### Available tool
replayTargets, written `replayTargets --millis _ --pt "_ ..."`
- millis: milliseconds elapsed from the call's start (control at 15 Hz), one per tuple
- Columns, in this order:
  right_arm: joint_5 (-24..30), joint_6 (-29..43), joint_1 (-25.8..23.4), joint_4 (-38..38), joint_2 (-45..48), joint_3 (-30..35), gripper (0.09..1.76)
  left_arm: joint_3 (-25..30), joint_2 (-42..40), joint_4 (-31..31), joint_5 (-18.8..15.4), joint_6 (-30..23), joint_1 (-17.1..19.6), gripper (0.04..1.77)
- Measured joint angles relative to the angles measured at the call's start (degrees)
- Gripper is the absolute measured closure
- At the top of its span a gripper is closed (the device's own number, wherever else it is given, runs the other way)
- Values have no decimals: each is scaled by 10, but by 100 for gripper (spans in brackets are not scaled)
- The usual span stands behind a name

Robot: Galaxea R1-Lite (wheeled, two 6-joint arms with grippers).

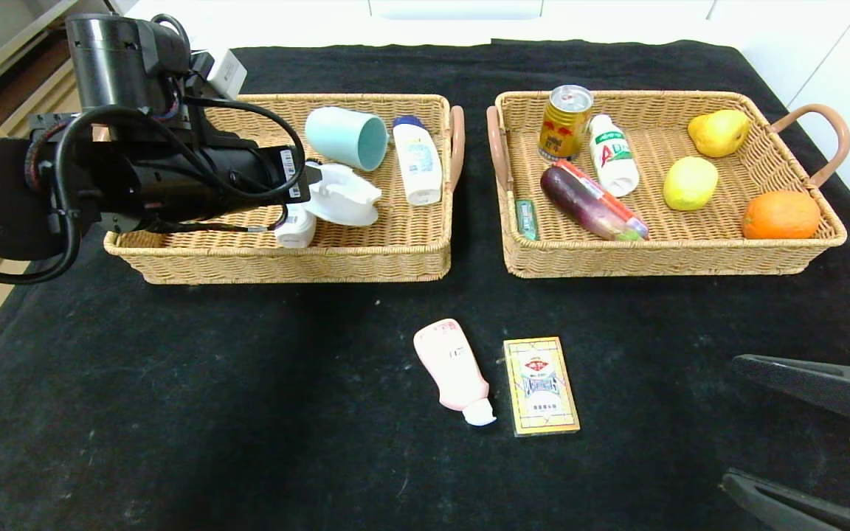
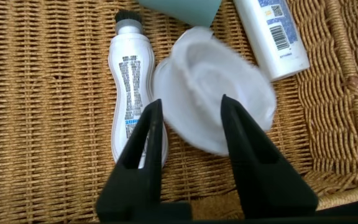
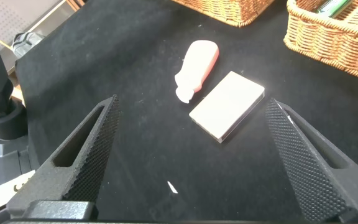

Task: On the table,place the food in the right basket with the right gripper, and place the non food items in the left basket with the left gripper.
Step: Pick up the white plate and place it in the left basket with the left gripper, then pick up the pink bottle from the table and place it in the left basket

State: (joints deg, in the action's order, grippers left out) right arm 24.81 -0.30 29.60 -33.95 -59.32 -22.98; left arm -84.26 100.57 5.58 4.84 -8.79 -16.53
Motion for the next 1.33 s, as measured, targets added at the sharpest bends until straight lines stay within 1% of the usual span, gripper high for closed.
replayTargets --millis 133,333,467,600,733,800,933,1000,1133,1333 --pt "0 0 0 0 0 0 14 3 1 0 4 1 0 83" --pt "0 0 1 0 0 0 14 5 1 0 5 1 0 60" --pt "0 -1 1 0 0 0 14 6 -1 -3 5 1 0 48" --pt "0 -1 1 0 0 0 14 12 -7 -12 22 1 -3 40" --pt "0 -1 1 0 2 0 14 33 -23 -15 31 1 -15 33" --pt "0 -1 1 0 2 0 14 45 -31 -16 45 1 -21 31" --pt "0 -1 1 1 3 0 14 64 -46 -25 92 -2 -44 26" --pt "0 -1 1 1 3 0 14 73 -53 -30 104 -7 -58 24" --pt "0 -1 1 1 3 0 14 84 -65 -39 115 -41 -95 21" --pt "1 -1 1 3 1 1 14 87 -76 -100 128 -92 -156 17"
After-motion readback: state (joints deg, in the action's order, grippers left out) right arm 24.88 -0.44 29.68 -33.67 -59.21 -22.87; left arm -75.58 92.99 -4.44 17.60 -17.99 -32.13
